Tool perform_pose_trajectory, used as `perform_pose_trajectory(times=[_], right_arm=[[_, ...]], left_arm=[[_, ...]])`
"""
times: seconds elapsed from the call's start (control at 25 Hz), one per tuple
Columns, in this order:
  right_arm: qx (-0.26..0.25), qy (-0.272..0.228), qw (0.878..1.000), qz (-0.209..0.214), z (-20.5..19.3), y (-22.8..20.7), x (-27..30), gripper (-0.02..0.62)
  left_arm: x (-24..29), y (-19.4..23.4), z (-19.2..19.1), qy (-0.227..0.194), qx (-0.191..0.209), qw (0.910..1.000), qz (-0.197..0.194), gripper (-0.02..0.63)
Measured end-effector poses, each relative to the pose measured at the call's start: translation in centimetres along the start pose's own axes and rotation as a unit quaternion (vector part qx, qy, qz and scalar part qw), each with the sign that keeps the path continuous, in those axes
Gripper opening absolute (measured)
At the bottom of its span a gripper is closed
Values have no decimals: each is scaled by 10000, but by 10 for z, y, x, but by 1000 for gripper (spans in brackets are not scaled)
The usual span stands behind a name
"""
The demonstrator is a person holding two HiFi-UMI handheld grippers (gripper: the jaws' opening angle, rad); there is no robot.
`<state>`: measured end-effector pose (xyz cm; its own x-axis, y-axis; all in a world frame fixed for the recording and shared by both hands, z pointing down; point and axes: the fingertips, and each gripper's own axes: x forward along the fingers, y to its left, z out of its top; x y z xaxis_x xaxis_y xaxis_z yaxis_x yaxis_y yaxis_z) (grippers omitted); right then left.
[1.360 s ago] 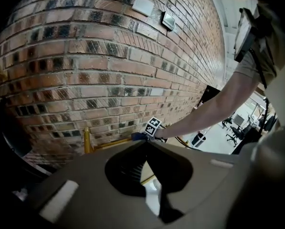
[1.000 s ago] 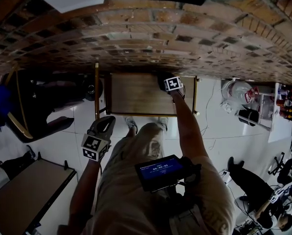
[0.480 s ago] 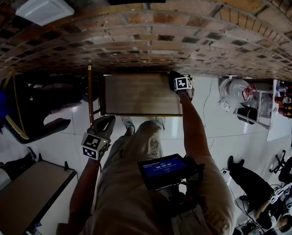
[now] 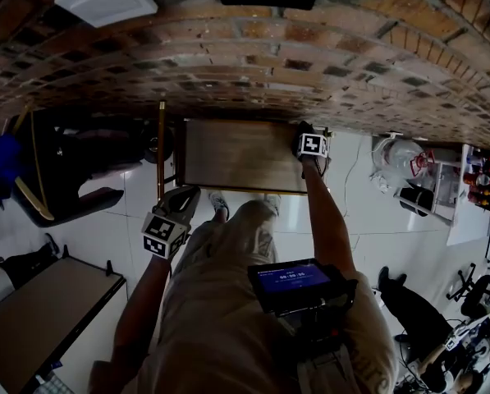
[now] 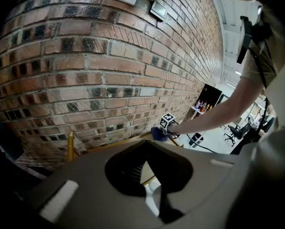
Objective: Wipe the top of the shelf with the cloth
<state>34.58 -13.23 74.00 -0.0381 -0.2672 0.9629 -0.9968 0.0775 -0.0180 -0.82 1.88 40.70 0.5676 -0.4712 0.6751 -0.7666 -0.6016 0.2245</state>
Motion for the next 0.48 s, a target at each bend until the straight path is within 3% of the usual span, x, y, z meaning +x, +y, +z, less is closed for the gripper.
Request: perform_pose_trajectory(times=[0.08,0.2,0.24,0.32,0.36,0.48], right_arm=[[6,-131,9997,205,2,41,-16,74],[-74,-478,9902,1310,16,144,-33,74],[-200,-470,9888,1401,16,167,-35,74],[-623,-247,9932,947,12,189,-37,74],[-802,-265,9919,947,15,209,-39,74],[-943,-594,9729,2025,28,305,-46,74]], left_arm=[[-5,8,-5,3,-54,10000,-4,3],[-14,21,-14,26,-93,10000,7,2],[-18,25,-17,26,-101,9999,14,3],[-26,35,-21,14,-100,9999,27,2],[-31,40,-24,6,-89,10000,33,3],[-47,55,-34,-13,-63,10000,63,3]])
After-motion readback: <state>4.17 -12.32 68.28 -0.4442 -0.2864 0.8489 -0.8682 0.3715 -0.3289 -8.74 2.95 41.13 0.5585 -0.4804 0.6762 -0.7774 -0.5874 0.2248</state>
